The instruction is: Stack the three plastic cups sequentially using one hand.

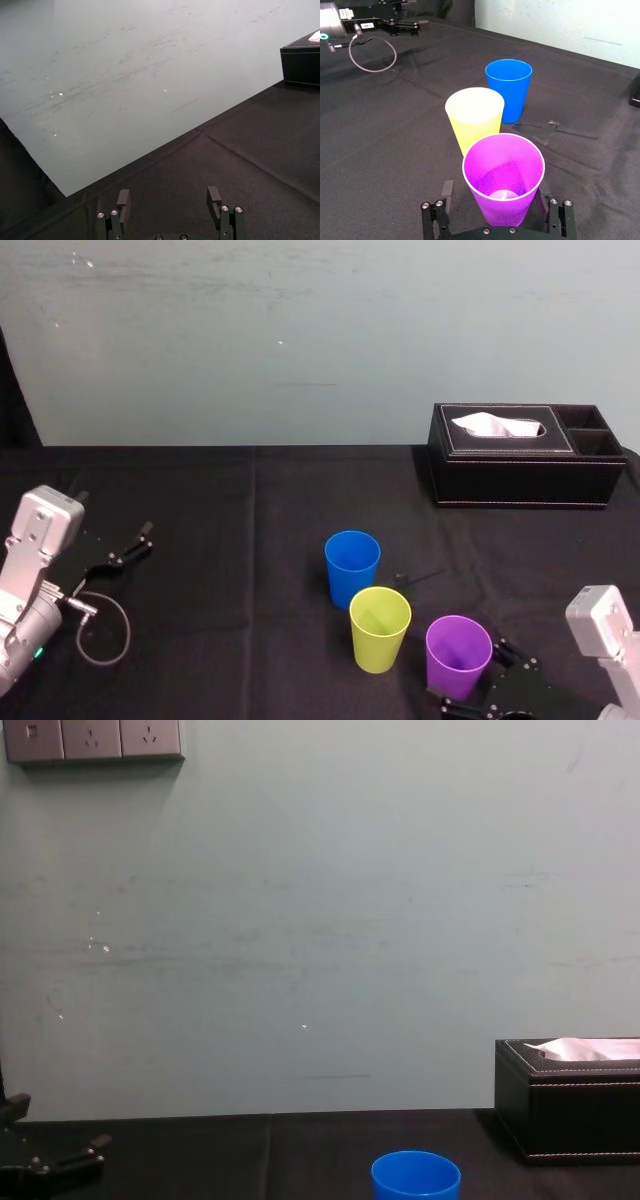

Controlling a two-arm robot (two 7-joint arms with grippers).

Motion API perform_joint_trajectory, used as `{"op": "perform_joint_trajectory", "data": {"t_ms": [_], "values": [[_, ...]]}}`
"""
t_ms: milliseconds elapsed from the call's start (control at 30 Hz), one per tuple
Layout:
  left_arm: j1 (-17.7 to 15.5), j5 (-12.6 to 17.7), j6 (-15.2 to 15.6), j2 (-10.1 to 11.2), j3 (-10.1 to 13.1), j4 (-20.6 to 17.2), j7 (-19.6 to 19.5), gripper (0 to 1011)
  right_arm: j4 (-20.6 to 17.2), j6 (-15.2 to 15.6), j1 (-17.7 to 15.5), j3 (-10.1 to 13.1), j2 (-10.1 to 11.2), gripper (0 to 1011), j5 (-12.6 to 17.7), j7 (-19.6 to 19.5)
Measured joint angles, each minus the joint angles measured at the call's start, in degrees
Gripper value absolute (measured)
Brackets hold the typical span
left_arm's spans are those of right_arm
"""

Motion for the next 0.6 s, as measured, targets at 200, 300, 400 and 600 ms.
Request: {"op": "perform_joint_trajectory", "data": {"t_ms": [200, 300, 400, 600], "values": [[0.0, 0.0, 0.0, 0.0, 0.0, 0.0, 0.0, 1000, 0.64, -0.04, 0.41, -0.54, -0.42, 1003, -0.61, -0.02], [0.0, 0.0, 0.0, 0.0, 0.0, 0.0, 0.0, 1000, 0.75, -0.04, 0.42, -0.55, -0.61, 1003, -0.86, -0.26], [0.0, 0.0, 0.0, 0.0, 0.0, 0.0, 0.0, 1000, 0.76, -0.12, 0.38, -0.37, -0.78, 1004, -1.03, -0.67], [0.0, 0.0, 0.0, 0.0, 0.0, 0.0, 0.0, 1000, 0.76, -0.54, 0.1, 0.51, -1.63, 1003, -1.55, -2.05]]}}
